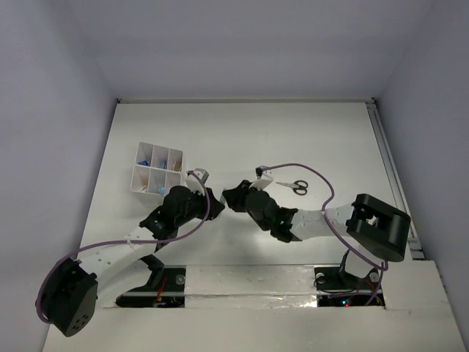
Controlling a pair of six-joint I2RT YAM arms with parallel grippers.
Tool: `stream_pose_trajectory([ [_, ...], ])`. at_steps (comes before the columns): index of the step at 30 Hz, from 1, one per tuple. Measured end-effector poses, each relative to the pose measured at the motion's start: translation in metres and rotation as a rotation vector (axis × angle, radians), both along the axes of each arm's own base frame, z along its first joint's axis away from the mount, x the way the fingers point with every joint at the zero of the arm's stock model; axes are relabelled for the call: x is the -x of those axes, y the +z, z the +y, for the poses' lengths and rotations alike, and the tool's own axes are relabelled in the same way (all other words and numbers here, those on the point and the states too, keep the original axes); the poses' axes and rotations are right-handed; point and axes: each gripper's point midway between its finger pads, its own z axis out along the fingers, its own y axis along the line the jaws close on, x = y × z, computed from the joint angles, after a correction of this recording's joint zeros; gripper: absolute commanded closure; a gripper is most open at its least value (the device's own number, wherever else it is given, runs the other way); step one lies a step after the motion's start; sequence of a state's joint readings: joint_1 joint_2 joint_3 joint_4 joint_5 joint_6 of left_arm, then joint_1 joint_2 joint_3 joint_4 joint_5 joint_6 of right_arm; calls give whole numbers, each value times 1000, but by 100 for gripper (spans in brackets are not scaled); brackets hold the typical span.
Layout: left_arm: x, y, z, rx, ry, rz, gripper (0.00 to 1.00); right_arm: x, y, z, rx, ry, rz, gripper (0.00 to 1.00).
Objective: Sort the stationery into containers
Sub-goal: Close the pen cap on the pen, then place the pen in the storage box.
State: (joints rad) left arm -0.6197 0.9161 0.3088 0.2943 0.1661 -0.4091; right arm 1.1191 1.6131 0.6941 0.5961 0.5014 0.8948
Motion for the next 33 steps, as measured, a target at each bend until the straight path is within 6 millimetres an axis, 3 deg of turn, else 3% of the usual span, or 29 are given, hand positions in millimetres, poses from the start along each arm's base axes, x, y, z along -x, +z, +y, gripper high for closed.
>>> stream_pose_trajectory([
  [3, -3, 9, -4, 27, -7, -33, 75, -5, 12, -4, 12, -15, -22, 100],
  [4, -6, 13, -5, 37, -3, -50, 54, -9, 16, -4, 16, -18, -30, 100],
  [6, -19, 25, -1, 57, 46, -105, 37, -17, 24, -4, 31, -12, -44, 100],
  [7, -29, 37, 6, 68, 91, -154, 23, -21, 23, -8, 52, -14, -44, 100],
  [10, -51, 79, 25, 140, 221, -298, 1, -34, 11, -23, 139, -16, -33, 100],
  [13, -55, 116, 36, 210, 288, -409, 1, -61, 16, -42, 195, -64, -49, 100],
  [16, -54, 140, 48, 256, 348, -478, 1, -94, 44, -54, 199, -126, -108, 100],
  [18, -52, 153, 55, 283, 377, -509, 1, -110, 67, -51, 184, -141, -152, 100],
  [23, -41, 175, 66, 356, 421, -540, 1, -129, 100, -9, 104, -74, -218, 100],
  [26, -33, 193, 70, 400, 430, -542, 1, -133, 93, 18, 75, -18, -229, 100],
  [29, -21, 227, 75, 460, 420, -569, 1, -134, 78, 49, 65, 45, -225, 100],
  [33, 1, 275, 84, 518, 398, -619, 1, -135, 75, 91, 28, 125, -236, 100],
])
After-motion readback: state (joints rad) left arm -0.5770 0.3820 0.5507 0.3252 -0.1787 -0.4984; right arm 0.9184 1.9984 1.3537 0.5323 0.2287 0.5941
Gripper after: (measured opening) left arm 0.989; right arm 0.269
